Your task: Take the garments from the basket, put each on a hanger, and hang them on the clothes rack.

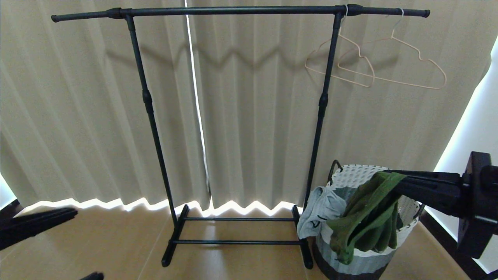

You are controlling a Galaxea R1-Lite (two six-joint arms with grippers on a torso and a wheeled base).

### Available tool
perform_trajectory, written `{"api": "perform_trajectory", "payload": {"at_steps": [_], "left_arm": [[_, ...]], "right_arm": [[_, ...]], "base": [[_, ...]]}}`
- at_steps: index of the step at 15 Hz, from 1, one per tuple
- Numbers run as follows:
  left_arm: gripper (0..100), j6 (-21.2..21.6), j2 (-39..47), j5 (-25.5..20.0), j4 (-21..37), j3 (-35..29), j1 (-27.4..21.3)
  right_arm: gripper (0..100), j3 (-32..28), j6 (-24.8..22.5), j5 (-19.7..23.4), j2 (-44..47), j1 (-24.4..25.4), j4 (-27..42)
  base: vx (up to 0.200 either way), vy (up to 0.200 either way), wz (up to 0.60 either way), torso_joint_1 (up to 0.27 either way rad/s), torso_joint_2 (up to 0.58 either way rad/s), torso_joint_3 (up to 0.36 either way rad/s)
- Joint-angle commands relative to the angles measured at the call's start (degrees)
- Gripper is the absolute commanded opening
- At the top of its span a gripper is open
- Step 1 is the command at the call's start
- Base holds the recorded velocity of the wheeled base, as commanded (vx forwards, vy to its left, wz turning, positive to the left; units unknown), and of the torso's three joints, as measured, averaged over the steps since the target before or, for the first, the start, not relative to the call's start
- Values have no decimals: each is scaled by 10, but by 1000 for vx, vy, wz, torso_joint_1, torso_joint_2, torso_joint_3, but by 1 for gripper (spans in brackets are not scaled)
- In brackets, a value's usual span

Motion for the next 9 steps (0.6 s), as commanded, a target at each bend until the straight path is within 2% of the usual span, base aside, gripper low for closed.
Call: {"api": "perform_trajectory", "payload": {"at_steps": [1, 2, 3, 4, 5, 7, 9], "left_arm": [[100, 1, 260, 76, -120, -92, -130], [100, 0, 288, 100, -143, -94, -148], [100, -3, 351, 150, -203, -95, -197], [100, -3, 351, 150, -203, -95, -197], [100, -3, 405, 179, -258, -99, -248], [100, -7, 446, 187, -272, -120, -295], [100, -40, 492, 200, -273, -151, -334]], "right_arm": [[0, -5, 1, 0, 30, 0, -6], [0, -5, 1, 1, 30, 1, -6], [0, -11, 3, 6, 30, 0, -12], [0, -11, 3, 6, 30, 0, -12], [0, -12, 3, 20, 30, 0, -31], [0, -12, 4, 22, 30, 1, -39], [0, -17, 19, 24, 28, 1, -40]], "base": [[0, 0, 0, 0, 0, 0], [0, 0, 0, 0, 0, 0], [0, 0, 0, 0, 0, 0], [0, 0, 0, 0, 0, 0], [0, 0, 0, 0, 0, 0], [0, 0, 0, 0, 0, 0], [0, 0, 0, 0, 0, 0]]}}
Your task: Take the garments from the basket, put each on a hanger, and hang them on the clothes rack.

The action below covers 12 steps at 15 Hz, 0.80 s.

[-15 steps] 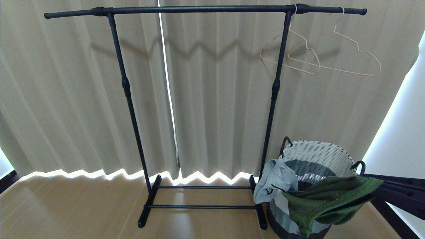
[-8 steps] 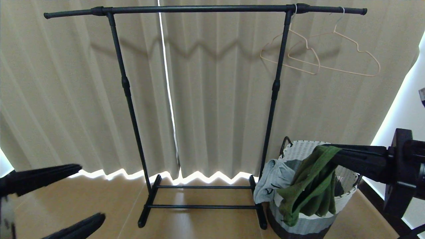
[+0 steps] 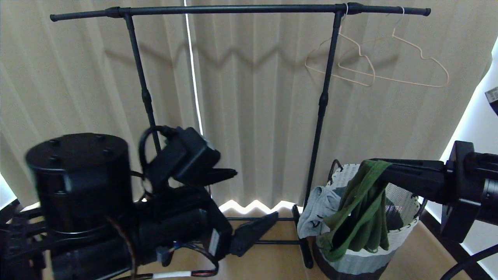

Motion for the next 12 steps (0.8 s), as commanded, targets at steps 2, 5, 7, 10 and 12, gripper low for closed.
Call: {"api": "perform_trajectory", "payload": {"at_steps": [2, 5, 7, 10, 12], "left_arm": [[100, -63, 112, 36, -5, -63, -71], [100, -136, 174, 70, -6, -117, -114], [100, -139, 204, 84, -8, -135, -113], [100, -170, 250, 107, -29, -162, -100], [100, -178, 265, 108, -29, -176, -95]], "right_arm": [[0, -5, 14, 4, -4, 6, 0], [0, -6, 18, 4, -6, 11, -3], [0, -2, 19, 4, -5, 11, -21], [0, 0, 22, 4, -5, 11, -24], [0, 0, 22, 4, -5, 11, -24]], "base": [[0, 0, 0, 0, 0, 0], [0, 0, 0, 0, 0, 0], [0, 0, 0, 0, 0, 0], [0, 0, 0, 0, 0, 0], [0, 0, 0, 0, 0, 0]]}}
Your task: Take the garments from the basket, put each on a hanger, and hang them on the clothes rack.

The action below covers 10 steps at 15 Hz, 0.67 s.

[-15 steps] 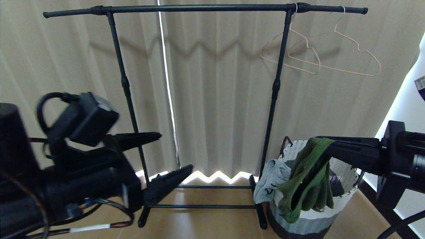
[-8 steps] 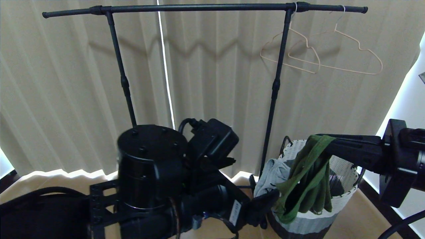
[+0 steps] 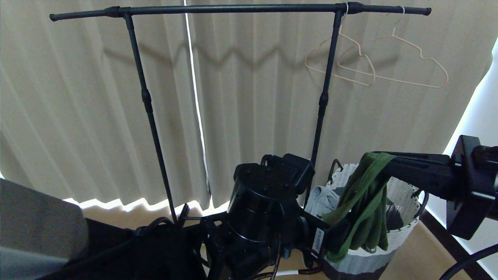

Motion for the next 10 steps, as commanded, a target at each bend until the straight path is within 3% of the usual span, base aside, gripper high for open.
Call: {"api": "perform_trajectory", "payload": {"at_steps": [1, 3, 4, 10], "left_arm": [[100, -2, 30, 1, -1, -18, 13], [100, -1, 39, 11, 0, -22, 17], [100, 7, 59, 38, 3, -20, 32], [100, 28, 83, 39, 5, -15, 52]], "right_arm": [[0, -2, 0, 0, -2, 0, 0], [0, -2, 0, -1, -3, 0, 0], [0, -2, 0, -1, -12, 0, 0], [0, 4, -1, -1, -37, 0, 8]], "base": [[0, 0, 0, 0, 0, 0], [0, 0, 0, 0, 0, 0], [0, 0, 0, 0, 0, 0], [0, 0, 0, 0, 0, 0]]}}
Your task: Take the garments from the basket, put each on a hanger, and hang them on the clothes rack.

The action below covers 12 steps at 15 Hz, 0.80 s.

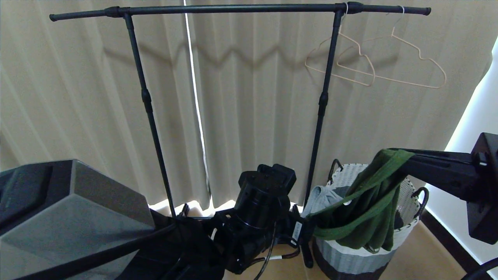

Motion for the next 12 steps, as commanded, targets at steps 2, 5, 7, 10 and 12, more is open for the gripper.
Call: {"api": "perform_trajectory", "payload": {"at_steps": [2, 5, 7, 10, 12], "left_arm": [[100, 0, 16, 0, -2, -6, 7], [100, 0, 16, -5, -3, -5, 11], [0, 0, 16, -7, -4, -2, 12], [0, 8, 13, -10, -17, 15, 14], [0, 47, 9, -9, -101, 57, 31]], "right_arm": [[0, 7, 0, 0, -10, 0, 0], [0, 6, 0, 1, -9, 0, -3], [0, 5, 0, 1, -10, 0, -4], [0, 4, 0, 1, -10, 0, -5], [0, 4, 8, 0, -10, -2, -5]], "base": [[0, 0, 0, 0, 0, 0], [0, 0, 0, 0, 0, 0], [0, 0, 0, 0, 0, 0], [0, 0, 0, 0, 0, 0], [0, 0, 0, 0, 0, 0]]}}
